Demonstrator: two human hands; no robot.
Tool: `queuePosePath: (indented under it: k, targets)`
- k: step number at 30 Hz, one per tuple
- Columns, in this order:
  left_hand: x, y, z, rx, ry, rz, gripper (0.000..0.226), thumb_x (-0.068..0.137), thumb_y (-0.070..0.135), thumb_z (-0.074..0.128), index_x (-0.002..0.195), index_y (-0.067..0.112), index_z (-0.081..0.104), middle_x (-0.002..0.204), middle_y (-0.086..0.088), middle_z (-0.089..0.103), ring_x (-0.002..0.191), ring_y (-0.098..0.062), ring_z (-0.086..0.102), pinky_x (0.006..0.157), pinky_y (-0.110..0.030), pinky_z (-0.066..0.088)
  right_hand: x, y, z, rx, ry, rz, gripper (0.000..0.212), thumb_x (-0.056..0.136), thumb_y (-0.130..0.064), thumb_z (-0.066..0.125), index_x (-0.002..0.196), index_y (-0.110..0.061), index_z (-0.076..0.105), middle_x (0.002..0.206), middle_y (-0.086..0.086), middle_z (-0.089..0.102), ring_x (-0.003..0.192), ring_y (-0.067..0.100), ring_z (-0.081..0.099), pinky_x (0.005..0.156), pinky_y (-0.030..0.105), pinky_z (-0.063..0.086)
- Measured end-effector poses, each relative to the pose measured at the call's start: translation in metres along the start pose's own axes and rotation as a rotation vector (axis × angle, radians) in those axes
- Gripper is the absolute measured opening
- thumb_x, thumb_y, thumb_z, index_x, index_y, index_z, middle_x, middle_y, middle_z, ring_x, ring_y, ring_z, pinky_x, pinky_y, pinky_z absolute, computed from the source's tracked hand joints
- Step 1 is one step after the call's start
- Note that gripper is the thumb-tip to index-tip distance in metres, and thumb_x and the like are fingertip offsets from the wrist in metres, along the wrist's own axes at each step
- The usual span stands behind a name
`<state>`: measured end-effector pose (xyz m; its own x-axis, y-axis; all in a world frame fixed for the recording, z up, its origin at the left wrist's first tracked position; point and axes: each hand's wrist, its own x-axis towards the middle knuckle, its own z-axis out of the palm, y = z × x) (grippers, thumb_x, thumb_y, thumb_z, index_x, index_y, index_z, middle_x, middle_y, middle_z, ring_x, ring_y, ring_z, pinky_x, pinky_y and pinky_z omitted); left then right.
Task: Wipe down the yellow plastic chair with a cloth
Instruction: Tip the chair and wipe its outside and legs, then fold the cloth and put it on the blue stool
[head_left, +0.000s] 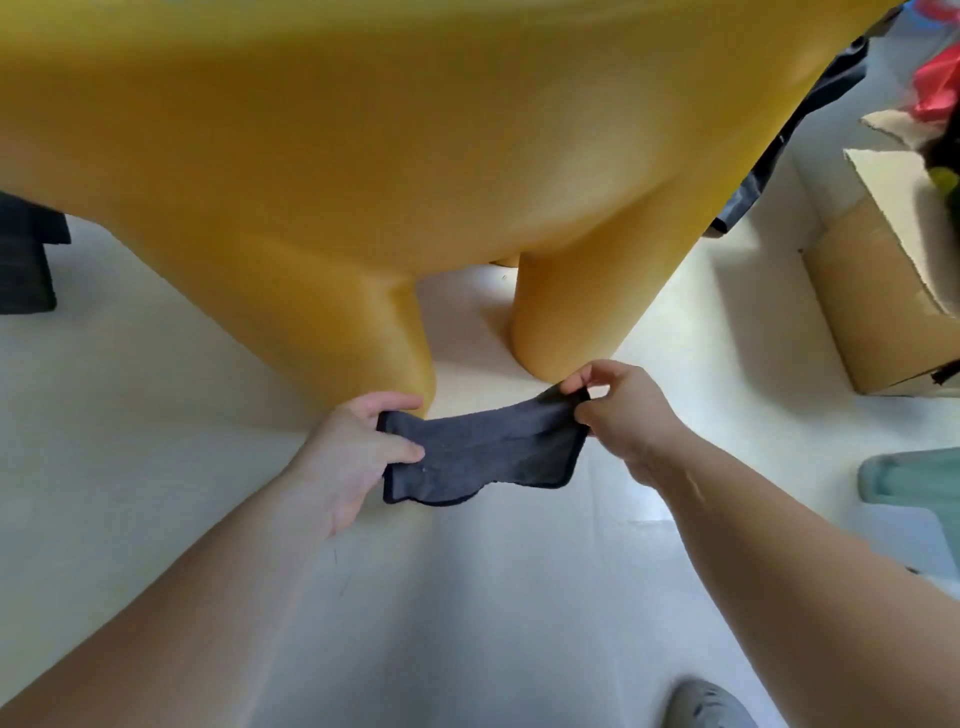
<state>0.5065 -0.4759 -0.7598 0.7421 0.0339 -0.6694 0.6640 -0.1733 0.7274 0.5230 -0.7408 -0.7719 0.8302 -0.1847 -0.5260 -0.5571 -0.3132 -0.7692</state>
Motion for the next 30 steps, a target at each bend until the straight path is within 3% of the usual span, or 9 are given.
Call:
queuePosePath:
  k: [2, 4, 8, 11, 14, 17, 21, 25, 30]
  targets:
    - [-0.008, 0.014, 0.014, 0.194, 0.037, 0.067, 0.054, 0.078, -0.012, 0.070, 0.114, 0.029, 0.069, 0.111, 0.003, 0.069, 0.101, -0.015, 0.068, 0.074, -0.022, 0.054, -0.010, -0.007, -0.018, -0.031, 0.031, -0.015, 0.040, 0.083, 0.011, 0.043, 0.083, -0.018, 0.072, 0.085, -0.003, 0.068, 0.066, 0.009, 0.056, 0.053, 0.013, 0.043]
    - [-0.017, 0.028, 0.029, 0.379, 0.111, 0.138, 0.055, 0.079, -0.008, 0.069, 0.121, 0.028, 0.067, 0.110, 0.010, 0.066, 0.093, -0.013, 0.065, 0.064, -0.017, 0.047, -0.020, -0.011, -0.039, 0.005, 0.066, 0.009, 0.045, 0.082, 0.013, 0.043, 0.079, -0.019, 0.074, 0.073, -0.005, 0.068, 0.051, 0.002, 0.054, 0.044, 0.010, 0.036]
    - [-0.037, 0.060, 0.049, 0.628, 0.255, 0.348, 0.045, 0.083, -0.005, 0.064, 0.121, 0.017, 0.071, 0.119, 0.002, 0.064, 0.098, -0.014, 0.056, 0.080, -0.021, 0.042, -0.048, -0.021, -0.084, 0.072, 0.078, 0.104, 0.036, 0.084, 0.007, 0.054, 0.090, -0.019, 0.078, 0.090, 0.000, 0.076, 0.081, 0.014, 0.069, 0.068, 0.022, 0.050]
    - [-0.058, 0.091, 0.058, 0.729, 0.323, 0.500, 0.033, 0.085, -0.002, 0.067, 0.113, 0.013, 0.075, 0.102, 0.003, 0.061, 0.092, -0.013, 0.052, 0.080, -0.019, 0.036, -0.075, -0.038, -0.115, 0.130, 0.018, 0.119, 0.022, 0.082, -0.006, 0.076, 0.099, -0.020, 0.077, 0.097, -0.003, 0.077, 0.096, 0.016, 0.071, 0.076, 0.023, 0.052]
    - [-0.085, 0.123, 0.072, 0.764, 0.251, 0.532, 0.024, 0.087, 0.001, 0.069, 0.099, 0.019, 0.078, 0.091, 0.003, 0.056, 0.087, -0.019, 0.056, 0.071, -0.020, 0.033, -0.100, -0.052, -0.143, 0.032, -0.035, 0.090, 0.036, 0.071, -0.014, 0.088, 0.104, -0.023, 0.075, 0.099, -0.010, 0.073, 0.089, 0.009, 0.069, 0.072, 0.022, 0.052]
    - [-0.113, 0.149, 0.091, 0.758, 0.082, 0.467, 0.037, 0.092, 0.007, 0.067, 0.079, 0.042, 0.067, 0.098, 0.000, 0.055, 0.087, -0.019, 0.055, 0.069, -0.027, 0.037, -0.127, -0.054, -0.170, -0.333, -0.055, 0.038, 0.023, 0.070, -0.011, 0.079, 0.090, -0.020, 0.076, 0.072, -0.005, 0.061, 0.054, 0.013, 0.051, 0.046, 0.019, 0.037]
    - [-0.143, 0.174, 0.114, 0.739, -0.056, 0.328, 0.022, 0.093, 0.009, 0.062, 0.075, 0.018, 0.068, 0.105, 0.002, 0.053, 0.088, -0.012, 0.053, 0.074, -0.026, 0.038, -0.173, -0.044, -0.220, -0.643, -0.070, 0.066, 0.009, 0.084, -0.012, 0.068, 0.081, -0.019, 0.073, 0.078, -0.001, 0.065, 0.068, 0.022, 0.062, 0.055, 0.028, 0.048]
    - [-0.184, 0.212, 0.150, 0.589, -0.243, 0.097, 0.015, 0.086, 0.022, 0.059, 0.079, 0.009, 0.060, 0.087, -0.002, 0.060, 0.082, -0.019, 0.048, 0.075, -0.035, 0.034, -0.227, -0.033, -0.291, -0.086, -0.005, 0.130, 0.009, 0.083, -0.011, 0.070, 0.080, -0.019, 0.074, 0.097, -0.002, 0.072, 0.095, 0.017, 0.066, 0.088, 0.037, 0.053]
    - [-0.252, 0.272, 0.229, 0.213, -0.264, -0.045, 0.033, 0.081, 0.023, 0.057, 0.102, -0.002, 0.060, 0.095, -0.014, 0.062, 0.094, -0.025, 0.055, 0.084, -0.041, 0.042, -0.276, -0.055, -0.378, 0.535, 0.048, 0.231, 0.055, 0.064, -0.024, 0.058, 0.097, 0.020, 0.053, 0.086, 0.016, 0.057, 0.083, 0.029, 0.053, 0.081, 0.049, 0.044]
